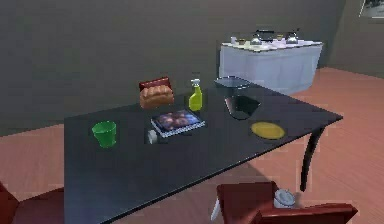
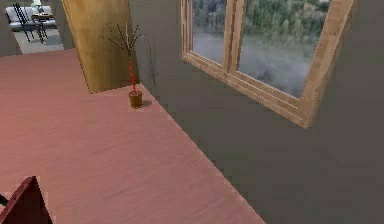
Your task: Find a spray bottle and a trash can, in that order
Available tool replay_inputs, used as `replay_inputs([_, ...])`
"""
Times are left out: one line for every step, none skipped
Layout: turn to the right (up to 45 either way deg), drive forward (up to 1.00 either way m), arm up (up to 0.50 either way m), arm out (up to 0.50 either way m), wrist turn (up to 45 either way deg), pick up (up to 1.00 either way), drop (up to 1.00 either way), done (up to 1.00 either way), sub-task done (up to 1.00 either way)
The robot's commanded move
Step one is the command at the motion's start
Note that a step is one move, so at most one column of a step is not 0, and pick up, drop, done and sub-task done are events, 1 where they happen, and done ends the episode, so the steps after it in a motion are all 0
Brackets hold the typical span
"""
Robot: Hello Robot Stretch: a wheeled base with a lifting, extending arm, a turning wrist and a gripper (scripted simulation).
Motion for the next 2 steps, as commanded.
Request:
replay_inputs([45.0,0.0,0.0,0.0,0.0,0.0,0.0,0.0,0.0])
replay_inputs([33.0,0.0,0.0,0.0,0.0,0.0,0.0,0.0,0.0])
